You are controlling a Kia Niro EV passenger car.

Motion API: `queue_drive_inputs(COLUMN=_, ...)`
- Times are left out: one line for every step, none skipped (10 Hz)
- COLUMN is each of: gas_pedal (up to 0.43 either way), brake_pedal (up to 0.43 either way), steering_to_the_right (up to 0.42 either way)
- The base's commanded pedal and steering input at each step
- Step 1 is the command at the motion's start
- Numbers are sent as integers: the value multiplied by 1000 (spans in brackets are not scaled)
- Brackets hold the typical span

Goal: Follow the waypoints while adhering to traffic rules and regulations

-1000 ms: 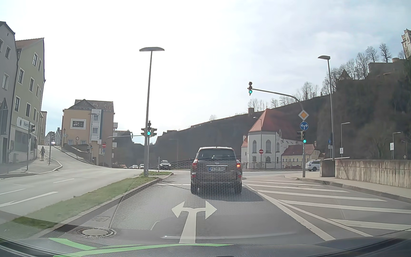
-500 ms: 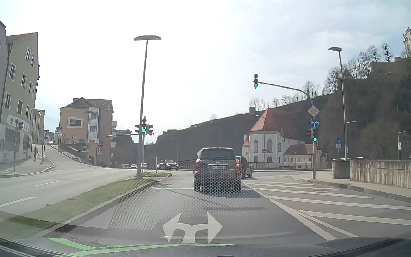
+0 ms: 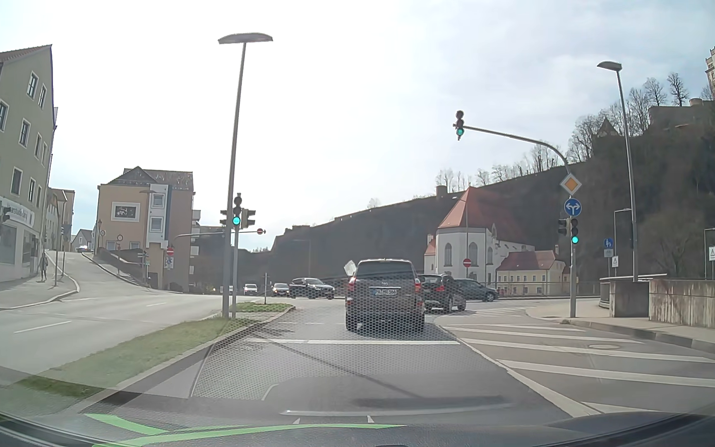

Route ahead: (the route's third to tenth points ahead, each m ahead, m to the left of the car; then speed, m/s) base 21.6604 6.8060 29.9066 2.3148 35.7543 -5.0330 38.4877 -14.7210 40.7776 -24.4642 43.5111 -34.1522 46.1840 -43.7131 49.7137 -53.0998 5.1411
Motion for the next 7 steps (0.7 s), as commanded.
queue_drive_inputs(gas_pedal=390, brake_pedal=0, steering_to_the_right=-15)
queue_drive_inputs(gas_pedal=370, brake_pedal=0, steering_to_the_right=-15)
queue_drive_inputs(gas_pedal=331, brake_pedal=0, steering_to_the_right=-15)
queue_drive_inputs(gas_pedal=287, brake_pedal=0, steering_to_the_right=-15)
queue_drive_inputs(gas_pedal=260, brake_pedal=0, steering_to_the_right=-15)
queue_drive_inputs(gas_pedal=228, brake_pedal=0, steering_to_the_right=-15)
queue_drive_inputs(gas_pedal=189, brake_pedal=0, steering_to_the_right=-14)
